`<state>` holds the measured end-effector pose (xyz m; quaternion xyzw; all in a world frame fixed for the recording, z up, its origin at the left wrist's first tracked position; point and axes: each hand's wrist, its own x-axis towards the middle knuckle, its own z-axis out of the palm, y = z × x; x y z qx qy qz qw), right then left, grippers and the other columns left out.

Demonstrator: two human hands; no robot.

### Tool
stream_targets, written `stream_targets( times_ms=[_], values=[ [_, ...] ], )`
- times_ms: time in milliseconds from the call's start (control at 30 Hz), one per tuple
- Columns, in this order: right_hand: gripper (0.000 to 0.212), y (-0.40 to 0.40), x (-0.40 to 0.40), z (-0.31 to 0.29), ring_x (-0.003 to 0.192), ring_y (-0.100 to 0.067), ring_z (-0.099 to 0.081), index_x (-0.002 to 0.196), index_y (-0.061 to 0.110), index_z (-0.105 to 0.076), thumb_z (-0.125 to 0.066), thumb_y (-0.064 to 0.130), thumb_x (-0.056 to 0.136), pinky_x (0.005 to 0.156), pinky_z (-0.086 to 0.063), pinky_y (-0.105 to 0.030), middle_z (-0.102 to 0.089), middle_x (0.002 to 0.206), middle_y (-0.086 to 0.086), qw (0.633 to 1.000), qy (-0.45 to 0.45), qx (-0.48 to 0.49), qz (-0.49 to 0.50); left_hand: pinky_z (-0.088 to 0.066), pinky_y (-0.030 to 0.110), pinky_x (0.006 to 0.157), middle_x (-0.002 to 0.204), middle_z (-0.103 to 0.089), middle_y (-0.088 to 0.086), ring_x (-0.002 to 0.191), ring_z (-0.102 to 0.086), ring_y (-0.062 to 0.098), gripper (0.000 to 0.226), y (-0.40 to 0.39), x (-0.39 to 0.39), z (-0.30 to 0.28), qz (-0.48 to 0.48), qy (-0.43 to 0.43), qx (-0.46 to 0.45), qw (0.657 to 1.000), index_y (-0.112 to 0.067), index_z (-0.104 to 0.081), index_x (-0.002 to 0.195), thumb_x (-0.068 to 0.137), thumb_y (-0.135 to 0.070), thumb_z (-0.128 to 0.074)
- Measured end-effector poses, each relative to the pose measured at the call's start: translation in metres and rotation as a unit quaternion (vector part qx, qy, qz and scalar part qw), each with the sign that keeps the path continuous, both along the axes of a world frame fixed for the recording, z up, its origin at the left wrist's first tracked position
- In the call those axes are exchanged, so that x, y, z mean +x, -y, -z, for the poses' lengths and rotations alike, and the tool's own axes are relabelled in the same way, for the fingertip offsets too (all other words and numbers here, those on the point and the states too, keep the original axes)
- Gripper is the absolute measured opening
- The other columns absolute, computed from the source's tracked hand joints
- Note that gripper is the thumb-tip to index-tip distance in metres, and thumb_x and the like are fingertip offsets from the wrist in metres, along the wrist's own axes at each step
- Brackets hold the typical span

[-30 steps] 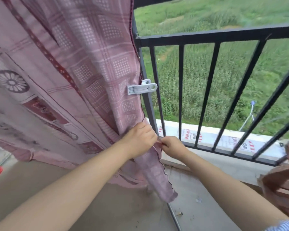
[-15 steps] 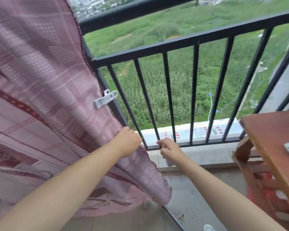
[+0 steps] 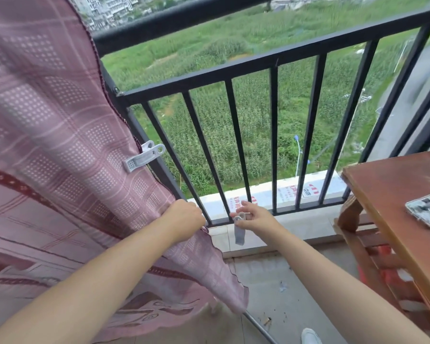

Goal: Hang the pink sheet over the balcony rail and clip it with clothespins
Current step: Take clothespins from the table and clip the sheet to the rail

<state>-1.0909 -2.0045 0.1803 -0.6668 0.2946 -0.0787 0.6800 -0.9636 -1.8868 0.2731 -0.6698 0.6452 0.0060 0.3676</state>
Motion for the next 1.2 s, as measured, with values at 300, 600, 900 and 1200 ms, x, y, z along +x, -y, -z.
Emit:
stream_targets(
  times_ms=[300,600,900,1200],
  values=[
    [0.038,0.001,0.000,-0.002,0.079,-0.012,-0.055,0.114,0.004,-0.059,-0.066,0.003,0.077,0.071,-0.044,-0.021,-0.060,0.088,-0.001,1.000,-0.018,-0.004,-0.026,-0.046,0.035,0.079,0.109,-0.057,0.009,0.102,-0.054,0.026,0.026,0.002,-0.003,0.004,-0.005,-0.012,0.020,1.000,-0.007,-0.057,0.106,0.088,0.003,-0.041],
    [0.022,-0.005,0.005,-0.001,0.081,-0.019,-0.063,0.080,0.013,-0.060,-0.070,-0.004,0.070,0.081,-0.054,-0.032,-0.063,0.084,-0.008,0.997,0.019,-0.076,-0.007,-0.047,0.036,0.080,0.112,-0.057,0.010,0.106,-0.053,0.027,0.028,0.001,-0.003,0.004,-0.016,-0.021,0.017,1.000,-0.006,-0.055,0.109,0.087,0.003,-0.040],
    [0.028,-0.009,0.016,0.005,0.045,0.006,-0.054,0.056,0.018,-0.060,-0.074,-0.005,0.065,0.051,-0.046,-0.008,-0.060,0.059,0.001,1.000,0.018,-0.022,0.002,-0.047,0.035,0.078,0.109,-0.058,0.009,0.102,-0.053,0.026,0.026,0.002,-0.002,0.004,-0.010,-0.021,0.017,1.000,-0.007,-0.058,0.108,0.088,-0.001,-0.042],
    [0.025,-0.017,0.028,0.019,0.072,-0.008,-0.060,0.082,0.014,-0.061,-0.067,-0.008,0.071,0.066,-0.052,-0.012,-0.063,0.080,-0.001,0.996,0.022,0.042,-0.082,-0.045,0.036,0.082,0.114,-0.057,0.010,0.109,-0.051,0.028,0.027,0.004,-0.002,0.005,-0.016,-0.018,0.029,0.999,-0.006,-0.056,0.110,0.089,-0.001,-0.041]
  ],
)
